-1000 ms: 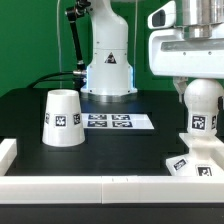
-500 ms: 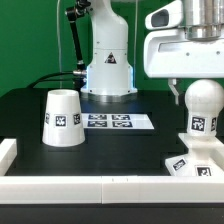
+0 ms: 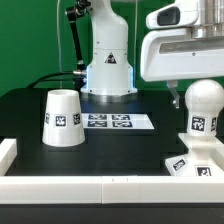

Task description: Assemble lamp

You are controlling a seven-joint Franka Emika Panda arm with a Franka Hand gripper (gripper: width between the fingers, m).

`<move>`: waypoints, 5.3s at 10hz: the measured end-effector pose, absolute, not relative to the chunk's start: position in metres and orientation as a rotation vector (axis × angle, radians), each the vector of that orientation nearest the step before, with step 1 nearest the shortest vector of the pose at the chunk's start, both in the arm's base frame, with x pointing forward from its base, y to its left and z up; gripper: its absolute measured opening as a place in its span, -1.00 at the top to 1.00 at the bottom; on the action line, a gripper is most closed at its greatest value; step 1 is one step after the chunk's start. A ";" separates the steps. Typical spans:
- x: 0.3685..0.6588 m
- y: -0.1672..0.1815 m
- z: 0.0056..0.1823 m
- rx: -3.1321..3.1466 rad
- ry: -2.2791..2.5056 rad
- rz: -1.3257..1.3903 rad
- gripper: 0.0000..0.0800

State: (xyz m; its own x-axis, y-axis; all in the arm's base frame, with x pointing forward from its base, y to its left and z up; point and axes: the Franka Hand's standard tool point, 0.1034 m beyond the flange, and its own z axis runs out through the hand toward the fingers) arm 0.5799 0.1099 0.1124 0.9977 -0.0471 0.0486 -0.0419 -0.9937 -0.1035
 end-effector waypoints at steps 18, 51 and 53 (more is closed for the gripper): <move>0.586 0.106 0.111 -2.440 -2.133 -0.050 -0.44; 0.584 0.109 0.107 -2.430 1.771 -0.056 -0.44; 0.584 0.111 0.107 -2.355 1.851 -0.039 -0.44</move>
Offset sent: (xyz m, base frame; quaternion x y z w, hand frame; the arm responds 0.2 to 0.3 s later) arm 0.0000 0.0000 0.0000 0.0000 0.0000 -0.1938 0.9810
